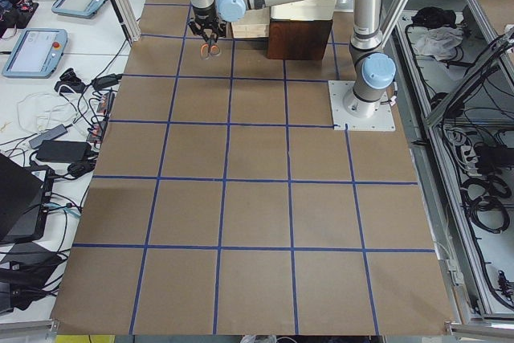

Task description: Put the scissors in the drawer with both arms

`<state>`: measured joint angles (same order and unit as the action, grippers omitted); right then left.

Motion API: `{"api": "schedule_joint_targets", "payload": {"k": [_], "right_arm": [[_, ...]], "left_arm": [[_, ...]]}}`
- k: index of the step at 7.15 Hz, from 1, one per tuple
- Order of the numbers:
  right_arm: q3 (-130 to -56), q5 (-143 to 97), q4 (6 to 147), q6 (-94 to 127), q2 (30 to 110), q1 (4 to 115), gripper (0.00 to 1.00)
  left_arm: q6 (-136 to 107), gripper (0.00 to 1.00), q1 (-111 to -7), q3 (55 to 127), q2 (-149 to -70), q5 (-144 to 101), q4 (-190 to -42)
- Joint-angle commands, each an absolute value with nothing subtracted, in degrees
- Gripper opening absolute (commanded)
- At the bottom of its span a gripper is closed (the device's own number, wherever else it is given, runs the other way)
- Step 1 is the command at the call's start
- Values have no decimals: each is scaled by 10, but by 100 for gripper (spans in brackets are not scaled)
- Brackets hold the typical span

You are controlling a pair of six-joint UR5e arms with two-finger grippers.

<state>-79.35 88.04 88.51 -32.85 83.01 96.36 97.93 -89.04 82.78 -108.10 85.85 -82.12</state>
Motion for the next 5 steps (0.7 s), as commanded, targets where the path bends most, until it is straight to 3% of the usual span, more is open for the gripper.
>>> {"api": "schedule_joint_targets", "payload": {"k": [1, 5], "right_arm": [[-795, 888, 858, -204, 850, 956, 100], [-809, 887, 838, -137, 874, 911, 100]], "left_arm": [[946, 0, -952, 839, -1066, 860, -823], [861, 0, -1039, 860, -1050, 860, -822]]}}
